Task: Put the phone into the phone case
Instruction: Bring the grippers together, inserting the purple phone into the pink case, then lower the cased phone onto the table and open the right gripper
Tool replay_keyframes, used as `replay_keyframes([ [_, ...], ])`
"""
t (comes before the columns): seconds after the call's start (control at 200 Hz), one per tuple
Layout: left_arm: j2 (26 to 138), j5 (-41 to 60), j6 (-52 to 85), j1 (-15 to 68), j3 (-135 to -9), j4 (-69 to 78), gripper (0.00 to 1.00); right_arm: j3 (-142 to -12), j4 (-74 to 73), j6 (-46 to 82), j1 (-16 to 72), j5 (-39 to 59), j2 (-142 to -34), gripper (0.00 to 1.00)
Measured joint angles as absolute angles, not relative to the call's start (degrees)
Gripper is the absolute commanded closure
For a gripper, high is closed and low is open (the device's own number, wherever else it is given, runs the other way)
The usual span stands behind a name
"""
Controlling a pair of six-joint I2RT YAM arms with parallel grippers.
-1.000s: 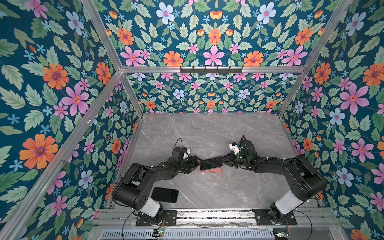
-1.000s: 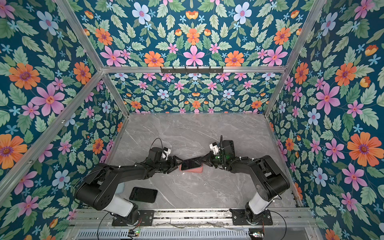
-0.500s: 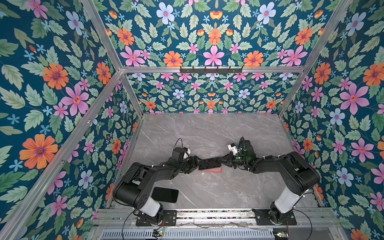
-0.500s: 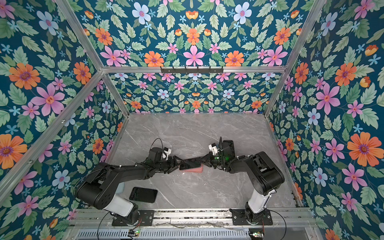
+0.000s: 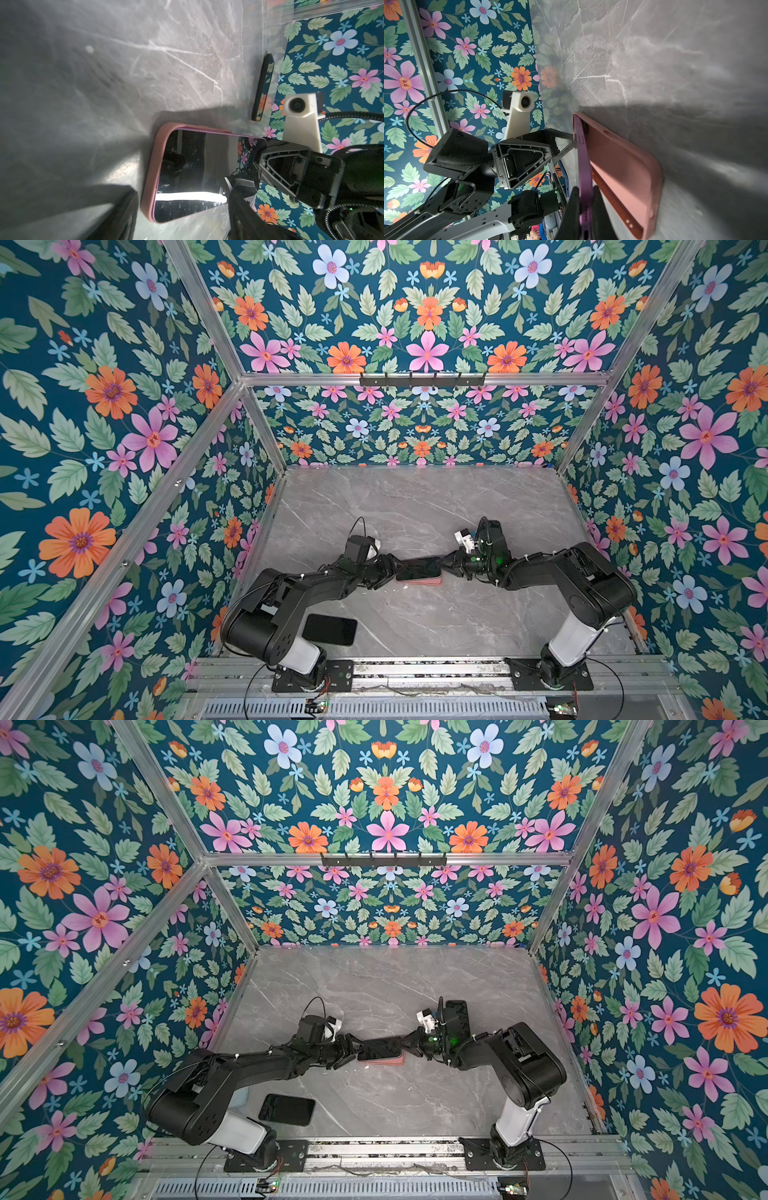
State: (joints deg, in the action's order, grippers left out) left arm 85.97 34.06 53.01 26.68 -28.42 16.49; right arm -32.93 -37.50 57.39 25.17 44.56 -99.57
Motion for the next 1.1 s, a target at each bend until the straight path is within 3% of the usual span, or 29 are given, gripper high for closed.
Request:
replay_keyframes([
  [0.77,86.70,33.08,50.70,26.57,-28.97,12.99,0.58,-33.80,-34.22,54.28,25.85,43.05,-102.63,0.82],
  [1.1,85.69,31.57,49.74,26.57,-28.64,9.15,0.82,-34.50,-31.99,53.58,26.20,42.46,-102.56,0.77],
])
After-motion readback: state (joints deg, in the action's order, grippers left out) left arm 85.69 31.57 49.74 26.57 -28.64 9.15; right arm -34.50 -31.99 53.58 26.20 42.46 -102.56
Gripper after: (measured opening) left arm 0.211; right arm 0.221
